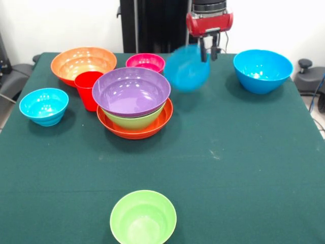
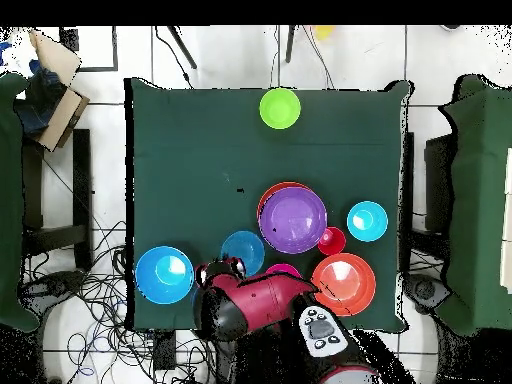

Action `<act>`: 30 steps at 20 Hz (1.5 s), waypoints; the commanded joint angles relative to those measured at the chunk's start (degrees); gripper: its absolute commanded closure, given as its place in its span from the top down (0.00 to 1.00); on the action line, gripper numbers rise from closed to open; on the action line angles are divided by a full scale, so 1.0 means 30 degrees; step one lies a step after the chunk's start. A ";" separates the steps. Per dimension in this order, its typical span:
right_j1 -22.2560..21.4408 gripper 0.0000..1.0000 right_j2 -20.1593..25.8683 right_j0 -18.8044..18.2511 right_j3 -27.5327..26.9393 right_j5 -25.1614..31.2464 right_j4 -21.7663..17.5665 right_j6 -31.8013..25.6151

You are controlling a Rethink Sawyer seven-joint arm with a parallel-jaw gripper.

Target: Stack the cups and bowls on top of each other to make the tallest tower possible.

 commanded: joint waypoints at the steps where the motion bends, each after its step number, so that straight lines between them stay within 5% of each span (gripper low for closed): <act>1: -0.1031 1.00 -0.1188 0.1559 0.0195 0.2427 0.0763 0.2307; 5: -0.2688 1.00 -0.0464 0.1017 0.1041 0.3369 0.1404 0.2058; 10: -0.7980 1.00 0.2248 -0.1145 0.3706 0.7097 0.4382 0.0046; 13: -0.8890 1.00 0.2526 -0.1372 0.4190 0.7634 0.5089 -0.0395; 15: -0.7742 1.00 0.1727 -0.0698 0.3625 0.6576 0.4035 0.0507; 18: -0.2176 1.00 -0.1073 0.1406 0.0759 0.2252 0.1357 0.2015; 20: 0.0356 1.00 -0.2102 0.2119 -0.0654 -0.0084 0.0836 0.1965; 30: 0.5688 1.00 -0.4303 0.3659 -0.3468 -0.4820 0.0689 0.1549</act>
